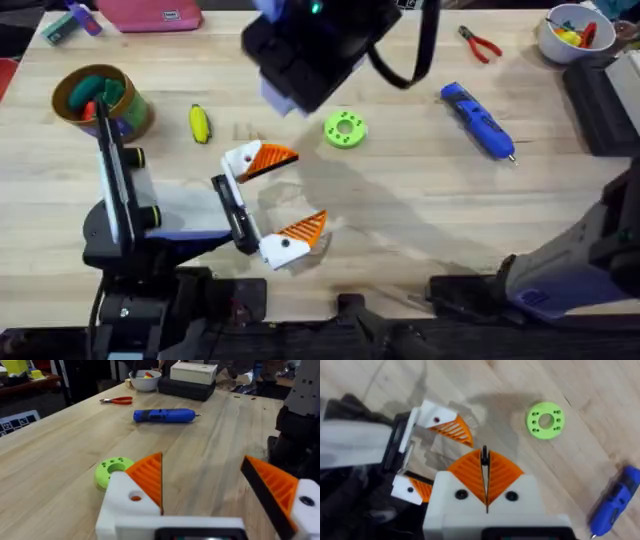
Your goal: Pick up the gripper from the table and insert it into the empty holder that is missing its gripper. Then pick up a screw, insert it into the mounting hole, and use the screwdriver to tighten it. Finally, clean up the table by picking up the vegetable and placing it into the bucket.
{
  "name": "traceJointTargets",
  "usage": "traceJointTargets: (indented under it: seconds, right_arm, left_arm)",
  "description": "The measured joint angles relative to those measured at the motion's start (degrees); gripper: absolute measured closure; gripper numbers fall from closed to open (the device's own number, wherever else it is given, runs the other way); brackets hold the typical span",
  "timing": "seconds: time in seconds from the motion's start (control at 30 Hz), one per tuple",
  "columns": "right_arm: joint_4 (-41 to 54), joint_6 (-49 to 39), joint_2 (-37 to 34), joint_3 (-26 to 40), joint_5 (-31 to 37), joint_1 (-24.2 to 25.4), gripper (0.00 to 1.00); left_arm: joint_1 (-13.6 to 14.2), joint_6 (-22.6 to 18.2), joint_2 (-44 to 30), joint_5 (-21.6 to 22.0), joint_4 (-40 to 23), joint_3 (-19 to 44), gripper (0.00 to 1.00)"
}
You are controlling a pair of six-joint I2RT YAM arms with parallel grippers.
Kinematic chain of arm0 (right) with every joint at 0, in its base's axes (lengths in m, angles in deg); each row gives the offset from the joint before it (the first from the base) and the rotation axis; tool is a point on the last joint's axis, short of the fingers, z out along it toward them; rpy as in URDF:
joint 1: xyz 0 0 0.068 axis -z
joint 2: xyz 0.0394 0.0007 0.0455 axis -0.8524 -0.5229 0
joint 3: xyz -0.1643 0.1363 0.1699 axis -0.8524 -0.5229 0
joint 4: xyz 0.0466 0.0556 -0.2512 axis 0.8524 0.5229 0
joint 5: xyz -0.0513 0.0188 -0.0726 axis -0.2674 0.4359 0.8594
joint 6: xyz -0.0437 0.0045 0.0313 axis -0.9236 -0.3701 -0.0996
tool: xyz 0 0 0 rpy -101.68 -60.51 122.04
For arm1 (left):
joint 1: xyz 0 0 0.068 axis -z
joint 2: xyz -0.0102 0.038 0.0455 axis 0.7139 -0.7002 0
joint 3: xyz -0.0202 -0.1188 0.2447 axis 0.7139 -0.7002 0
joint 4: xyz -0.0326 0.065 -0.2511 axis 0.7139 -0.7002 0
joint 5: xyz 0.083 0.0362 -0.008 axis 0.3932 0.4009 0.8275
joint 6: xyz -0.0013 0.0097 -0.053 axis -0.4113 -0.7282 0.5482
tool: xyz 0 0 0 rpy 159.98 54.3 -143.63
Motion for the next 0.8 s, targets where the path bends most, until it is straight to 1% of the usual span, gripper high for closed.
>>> traceJointTargets:
  seconds: [0.13,0.27,0.5,0.8]
  right_arm:
    - [-0.77,-5.91,-0.02,0.00,0.00,-2.83,0.996]
    - [-1.64,-10.49,0.00,0.00,-0.02,-4.62,0.996]
    - [-1.73,-15.16,-0.84,0.24,0.02,-5.22,0.996]
    - [-3.23,-20.93,-6.26,0.28,0.04,-6.52,0.996]
  left_arm:
    - [0.00,0.00,0.00,-0.01,0.00,0.00,0.015]
    - [0.00,0.00,0.00,-0.02,0.00,0.00,0.015]
    - [0.00,0.00,0.00,-0.02,0.00,0.00,0.015]
    - [0.00,0.00,0.00,0.00,0.00,0.00,0.014]
